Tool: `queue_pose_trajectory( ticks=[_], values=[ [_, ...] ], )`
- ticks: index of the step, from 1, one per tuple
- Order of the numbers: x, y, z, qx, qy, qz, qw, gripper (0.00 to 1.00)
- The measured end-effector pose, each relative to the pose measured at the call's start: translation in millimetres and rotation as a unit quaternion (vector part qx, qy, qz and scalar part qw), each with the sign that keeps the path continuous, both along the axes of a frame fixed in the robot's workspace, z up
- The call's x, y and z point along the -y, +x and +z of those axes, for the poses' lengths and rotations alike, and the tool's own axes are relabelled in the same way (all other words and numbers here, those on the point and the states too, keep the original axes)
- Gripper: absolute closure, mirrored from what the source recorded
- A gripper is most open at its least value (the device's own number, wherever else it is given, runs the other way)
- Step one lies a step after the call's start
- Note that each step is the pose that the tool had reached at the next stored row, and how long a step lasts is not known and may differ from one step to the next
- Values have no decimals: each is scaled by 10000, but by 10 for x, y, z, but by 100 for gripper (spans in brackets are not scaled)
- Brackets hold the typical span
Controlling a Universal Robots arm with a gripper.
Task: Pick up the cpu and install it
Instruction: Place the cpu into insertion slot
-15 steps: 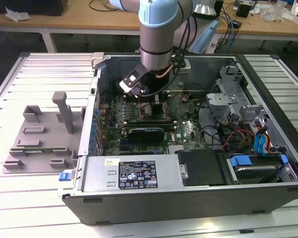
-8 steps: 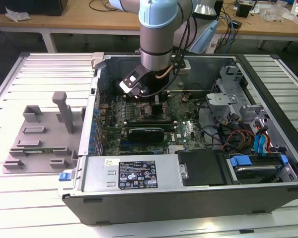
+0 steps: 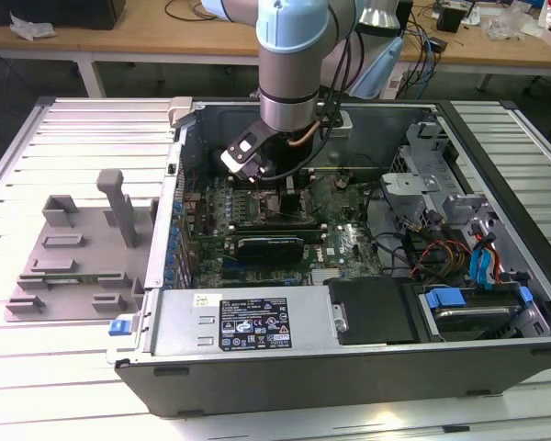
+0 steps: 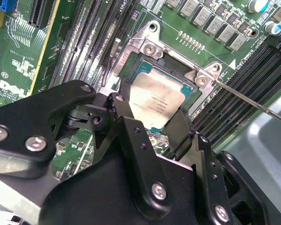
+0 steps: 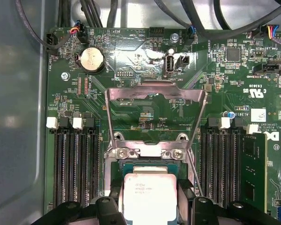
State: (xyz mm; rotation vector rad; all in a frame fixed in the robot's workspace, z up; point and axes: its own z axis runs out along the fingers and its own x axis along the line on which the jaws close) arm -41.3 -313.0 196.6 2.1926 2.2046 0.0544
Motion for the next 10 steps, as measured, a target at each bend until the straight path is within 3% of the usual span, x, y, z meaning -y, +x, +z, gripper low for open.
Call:
queue_pose_trajectory(
  ticks=[3,4,5,6,7,8,10],
  values=[
    [0,0,-2,2,0,0,10000,45],
    [0,0,6,-1,-1,0,10000,38],
    [0,0,185,0,0,0,10000,38],
    [0,0,217,0,0,0,10000,38],
    [0,0,262,0,0,0,10000,46],
    [0,0,267,0,0,0,10000,64],
    [0,0,287,0,0,0,10000,82]
  ],
)
